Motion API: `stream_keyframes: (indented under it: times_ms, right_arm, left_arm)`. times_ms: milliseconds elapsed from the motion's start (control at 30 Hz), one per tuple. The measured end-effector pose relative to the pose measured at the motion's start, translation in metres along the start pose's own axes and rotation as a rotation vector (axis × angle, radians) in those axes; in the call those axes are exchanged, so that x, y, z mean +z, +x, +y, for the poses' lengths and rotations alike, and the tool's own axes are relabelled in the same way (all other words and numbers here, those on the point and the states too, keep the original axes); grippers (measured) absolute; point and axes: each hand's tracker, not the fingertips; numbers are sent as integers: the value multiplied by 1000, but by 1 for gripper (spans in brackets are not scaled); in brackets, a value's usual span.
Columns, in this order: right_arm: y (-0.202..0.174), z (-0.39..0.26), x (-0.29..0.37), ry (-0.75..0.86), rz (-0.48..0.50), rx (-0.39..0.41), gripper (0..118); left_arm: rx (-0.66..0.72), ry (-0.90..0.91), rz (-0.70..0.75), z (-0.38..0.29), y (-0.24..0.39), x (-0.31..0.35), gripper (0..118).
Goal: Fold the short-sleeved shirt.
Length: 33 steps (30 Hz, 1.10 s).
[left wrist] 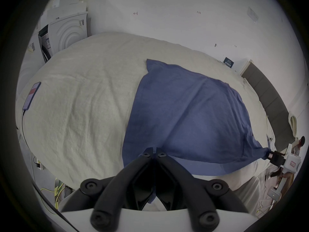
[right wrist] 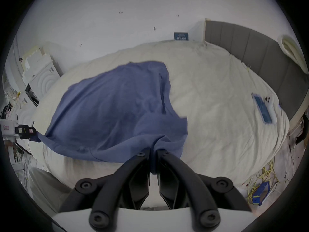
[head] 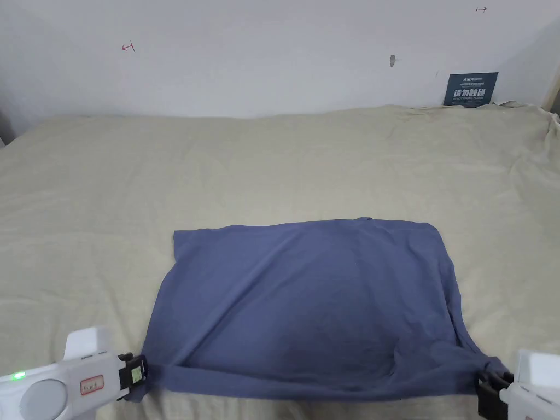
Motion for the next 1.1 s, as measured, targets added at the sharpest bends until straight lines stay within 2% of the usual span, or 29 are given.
stream_keyframes:
  times_ms: [233, 433, 700, 800, 933, 1100]
  right_arm:
    - [-7, 62, -17, 75, -2, 21, 6]
    - [-6, 96, -75, 16, -30, 29, 6]
    - [-6, 109, -150, -119, -72, -11, 6]
    - [-6, 107, -171, -174, -81, -26, 6]
    - [9, 100, -198, -236, -82, -101, 6]
    - [7, 99, -196, -233, -83, -84, 6]
  left_arm:
    - [3, 71, -12, 52, 2, -11, 0]
    - [-114, 33, 32, 85, 13, -63, 0]
    - [-258, -37, 113, 106, 34, -137, 0]
    - [-256, -97, 140, 104, 35, -161, 0]
    - [-247, -151, 169, 96, 31, -181, 0]
    - [-244, -140, 179, 93, 33, -176, 0]
